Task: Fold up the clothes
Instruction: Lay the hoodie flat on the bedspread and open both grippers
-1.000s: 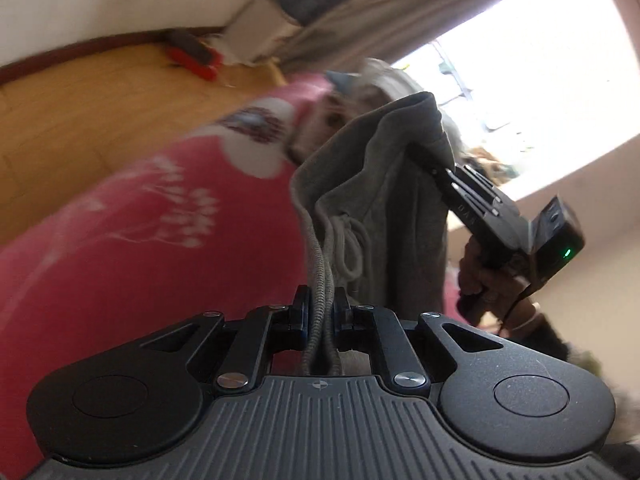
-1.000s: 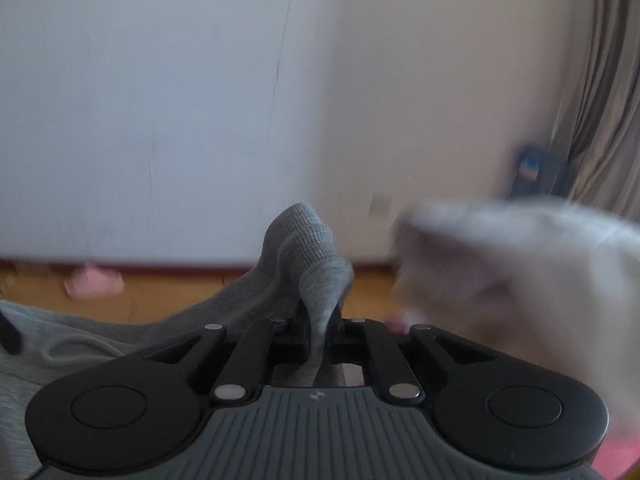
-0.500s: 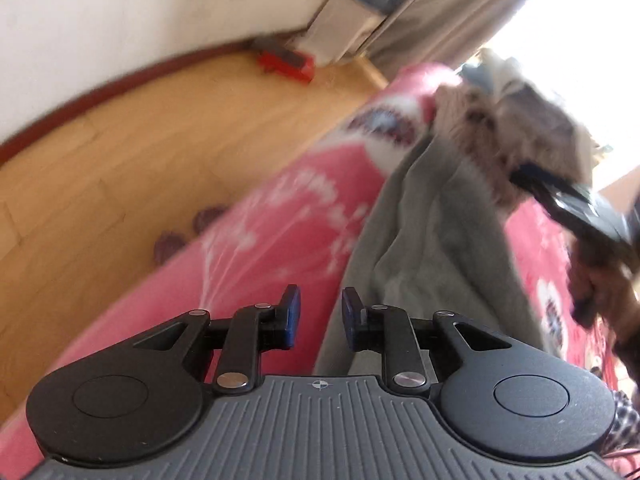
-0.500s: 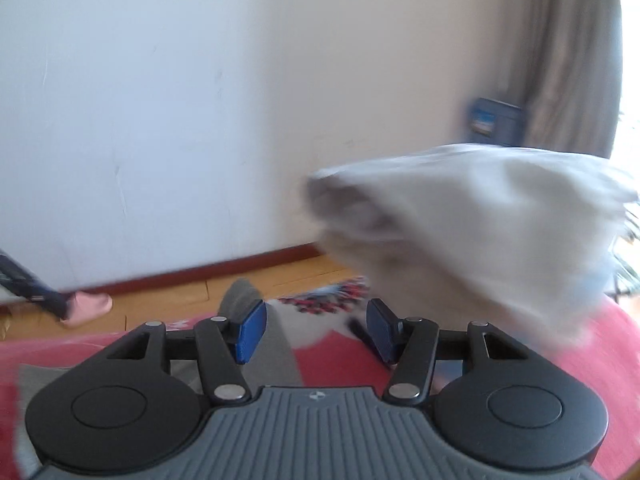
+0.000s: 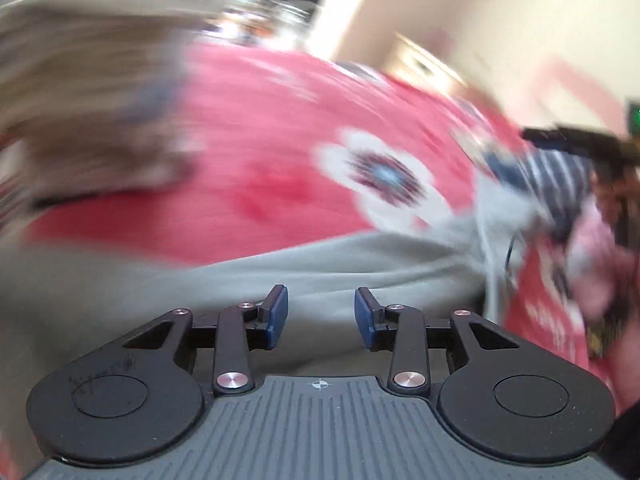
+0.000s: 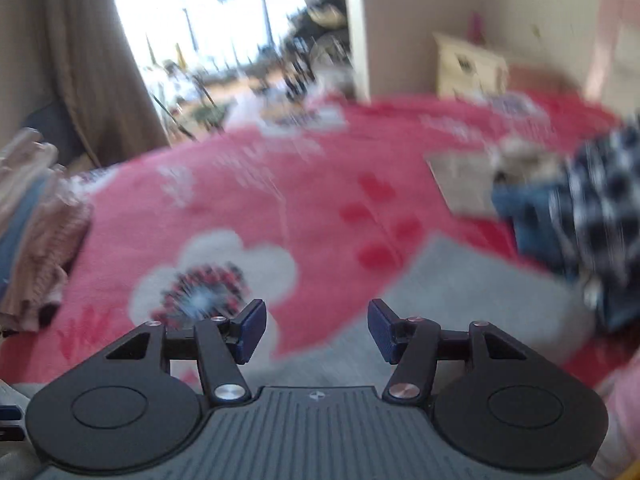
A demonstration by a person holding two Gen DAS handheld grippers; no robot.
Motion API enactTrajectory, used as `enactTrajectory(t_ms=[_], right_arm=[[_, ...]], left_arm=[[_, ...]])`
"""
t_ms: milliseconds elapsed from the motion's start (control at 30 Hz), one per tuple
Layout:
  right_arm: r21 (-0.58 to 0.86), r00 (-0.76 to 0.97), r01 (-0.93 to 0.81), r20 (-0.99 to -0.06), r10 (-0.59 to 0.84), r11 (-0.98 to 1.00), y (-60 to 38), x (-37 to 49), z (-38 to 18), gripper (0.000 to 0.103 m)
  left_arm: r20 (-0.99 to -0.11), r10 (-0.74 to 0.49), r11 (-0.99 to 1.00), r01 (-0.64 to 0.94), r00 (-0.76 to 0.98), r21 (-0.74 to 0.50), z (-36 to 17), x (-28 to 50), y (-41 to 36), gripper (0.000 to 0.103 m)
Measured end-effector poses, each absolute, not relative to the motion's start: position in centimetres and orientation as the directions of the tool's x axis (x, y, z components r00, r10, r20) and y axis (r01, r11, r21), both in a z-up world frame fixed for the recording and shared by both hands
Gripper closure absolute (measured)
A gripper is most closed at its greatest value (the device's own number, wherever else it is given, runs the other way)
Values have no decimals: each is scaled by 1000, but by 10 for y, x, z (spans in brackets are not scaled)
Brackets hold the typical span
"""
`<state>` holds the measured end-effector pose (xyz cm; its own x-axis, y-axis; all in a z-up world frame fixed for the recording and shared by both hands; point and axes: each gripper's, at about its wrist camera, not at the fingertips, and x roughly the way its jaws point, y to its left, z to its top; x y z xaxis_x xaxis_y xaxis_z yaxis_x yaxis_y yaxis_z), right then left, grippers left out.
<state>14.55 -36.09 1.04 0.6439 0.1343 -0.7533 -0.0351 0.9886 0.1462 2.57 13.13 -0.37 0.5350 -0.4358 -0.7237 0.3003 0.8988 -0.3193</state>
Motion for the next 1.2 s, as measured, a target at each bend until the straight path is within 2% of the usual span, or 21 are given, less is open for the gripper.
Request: enactTrajectory(t_ms=[100, 233, 367, 433, 500, 533, 567, 600, 800, 867, 1133, 1200], right_arm=[[175, 543, 13, -828, 140, 984, -370, 166, -29, 43], [173, 497, 29, -857, 136, 984, -370, 200, -45, 43], [95, 421, 38, -904, 70, 995, -366, 231, -83, 43], [35, 421, 43, -907, 14, 998, -362, 240, -101, 49], [42, 447, 58, -894, 12, 997, -361, 240, -108, 54], [61, 459, 67, -888, 24, 996, -362, 236, -103, 70], [81, 471, 75, -881, 36, 994, -363, 233, -99, 94], [101, 485, 84, -873, 48, 991, -365, 229, -94, 99], [263, 672, 137, -733, 106, 955, -400, 163, -22, 99], [278, 722, 149, -686, 88, 949, -416, 122, 9, 99], [247, 686, 346, -725, -65, 905, -462, -55, 63, 101], [223, 612, 377, -789, -60, 899, -463, -85, 46, 101]], left_arm=[[-772, -456, 865, 424, 442, -268, -17, 58, 68, 66], [-838, -402, 810, 569, 369, -138, -29, 74, -1, 66], [-871, -343, 759, 650, 352, -36, -34, 65, -45, 66], [-867, -331, 757, 653, 373, -8, -35, 57, -55, 66], [-858, -329, 772, 635, 393, -5, -38, 51, -56, 66], [-854, -330, 782, 624, 403, -8, -38, 49, -55, 66], [-848, -335, 793, 609, 412, -18, -38, 47, -52, 66], [-841, -342, 805, 593, 420, -31, -39, 47, -50, 66], [-805, -390, 832, 545, 446, -102, -39, 44, -41, 66], [-793, -409, 826, 553, 451, -112, -40, 44, -37, 66], [-761, -467, 802, 578, 451, -149, -49, 49, -27, 63], [-755, -478, 802, 575, 449, -165, -48, 53, -25, 63]])
